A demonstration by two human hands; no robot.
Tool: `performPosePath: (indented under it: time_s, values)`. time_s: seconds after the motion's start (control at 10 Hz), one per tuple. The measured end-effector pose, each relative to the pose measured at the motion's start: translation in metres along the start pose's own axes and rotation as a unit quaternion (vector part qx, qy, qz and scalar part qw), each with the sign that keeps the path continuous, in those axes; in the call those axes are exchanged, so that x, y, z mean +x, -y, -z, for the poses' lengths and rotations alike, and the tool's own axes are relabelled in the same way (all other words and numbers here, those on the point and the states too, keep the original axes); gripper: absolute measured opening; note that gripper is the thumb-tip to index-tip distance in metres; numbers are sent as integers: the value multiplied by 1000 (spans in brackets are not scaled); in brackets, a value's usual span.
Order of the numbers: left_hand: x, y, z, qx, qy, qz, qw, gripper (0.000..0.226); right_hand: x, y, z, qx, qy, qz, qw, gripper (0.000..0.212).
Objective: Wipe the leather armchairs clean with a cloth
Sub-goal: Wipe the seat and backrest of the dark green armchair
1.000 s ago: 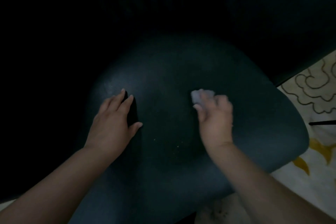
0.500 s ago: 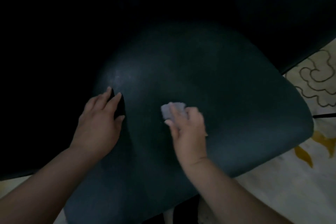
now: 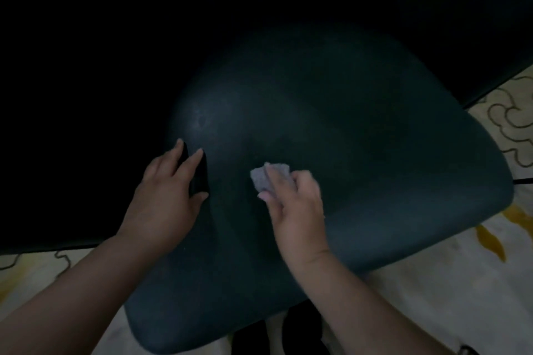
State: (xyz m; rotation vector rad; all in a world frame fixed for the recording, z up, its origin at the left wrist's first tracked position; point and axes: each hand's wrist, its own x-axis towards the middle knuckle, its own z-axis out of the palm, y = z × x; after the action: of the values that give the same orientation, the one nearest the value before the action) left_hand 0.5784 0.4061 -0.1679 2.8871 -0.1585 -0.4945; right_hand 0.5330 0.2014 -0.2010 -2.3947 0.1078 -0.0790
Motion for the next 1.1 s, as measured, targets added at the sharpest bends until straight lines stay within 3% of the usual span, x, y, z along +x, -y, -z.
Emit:
performPosePath:
  time_s: [0.1,0.2,0.3,0.4,0.5,0.6,0.7,0.8,0.9,1.0,1.1]
  values:
    - [-3,7,-1,2,5,0,1000,77,24,-29,17,-51,-62,-52,995,40]
    - [-7,14,-2,-2,13,6,1000,80,27,-32,10,-61,-54,-77,994,40]
    - [-10,14,-1,-13,22,2,1000,82,8,6,-18,20,4,-3,1000,28]
    - [-13,13,0,-17,23,4,1000,81,21,10,-13,26,6,50,998,37]
    - [-19,17,0,-39,20,30,999,74,63,-10,6,-24,-57,-16,998,38]
    - [-27,23,-1,-70,22,64,995,69,72,-2,-3,-47,-15,-45,998,40]
    - [-40,27,-4,-87,31,76,993,69,36,31,-29,-12,75,59,995,37]
    - [-51,32,-6,-96,26,73,992,68,22,42,-37,-11,109,139,984,37]
    - [-58,40,-8,-107,24,78,991,67,66,23,-23,-27,-7,61,998,33]
    - [-64,50,-11,-108,23,82,990,68,69,28,-22,-46,9,10,999,37]
    - [-68,52,-14,-111,16,85,990,70,26,54,-36,-44,84,119,988,41]
